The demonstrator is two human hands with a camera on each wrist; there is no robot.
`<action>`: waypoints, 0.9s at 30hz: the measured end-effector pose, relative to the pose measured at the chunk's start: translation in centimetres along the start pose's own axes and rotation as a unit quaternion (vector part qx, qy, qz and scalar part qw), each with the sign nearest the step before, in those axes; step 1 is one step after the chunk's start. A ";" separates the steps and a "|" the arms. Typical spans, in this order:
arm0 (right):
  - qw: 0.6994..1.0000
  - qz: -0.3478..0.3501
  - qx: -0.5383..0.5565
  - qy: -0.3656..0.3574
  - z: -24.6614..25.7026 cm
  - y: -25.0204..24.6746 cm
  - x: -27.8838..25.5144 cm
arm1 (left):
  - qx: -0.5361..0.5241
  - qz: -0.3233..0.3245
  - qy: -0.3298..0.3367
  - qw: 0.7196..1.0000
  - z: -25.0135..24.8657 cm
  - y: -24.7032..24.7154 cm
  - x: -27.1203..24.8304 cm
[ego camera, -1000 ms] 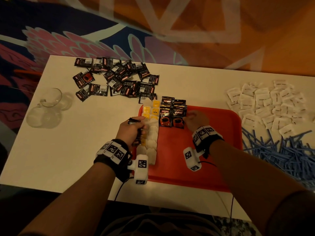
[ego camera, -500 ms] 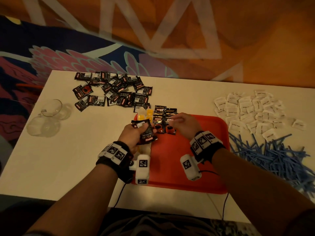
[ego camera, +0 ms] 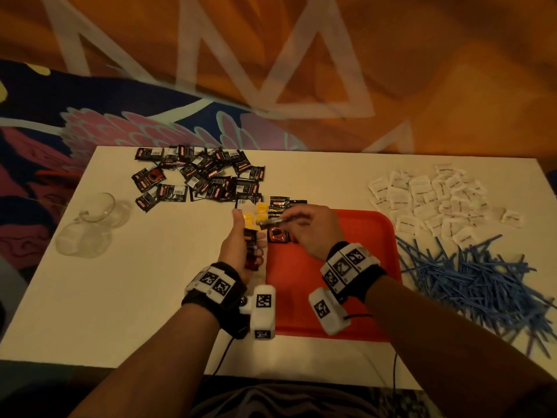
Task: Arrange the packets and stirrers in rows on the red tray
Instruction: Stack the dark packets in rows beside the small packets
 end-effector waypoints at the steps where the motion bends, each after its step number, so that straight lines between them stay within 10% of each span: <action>1: 0.999 0.003 -0.019 -0.033 0.3 0.2 -0.5 | -0.031 0.023 -0.030 0.999 0.2 0.3 -0.3; 6: 0.988 0.032 -0.120 -0.088 -0.1 1.4 -2.1 | -0.053 0.015 -0.030 0.998 -0.5 0.1 -0.6; 13: 0.988 0.058 -0.024 0.143 -3.0 2.6 -1.8 | -0.043 0.014 0.038 0.998 -1.4 -0.2 -0.6; 27: 0.979 0.081 -0.146 0.115 -4.6 5.2 -1.6 | 0.117 -0.007 0.083 0.990 -1.4 -1.8 1.3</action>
Point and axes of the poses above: each hand's wrist, its own x-axis towards the middle knuckle, its own y-axis out of the palm, z = x × y, the point moved 7 cm from there along x, towards the middle knuckle, and after that the axes turned 10 degrees about y, right-handed, at the moved point
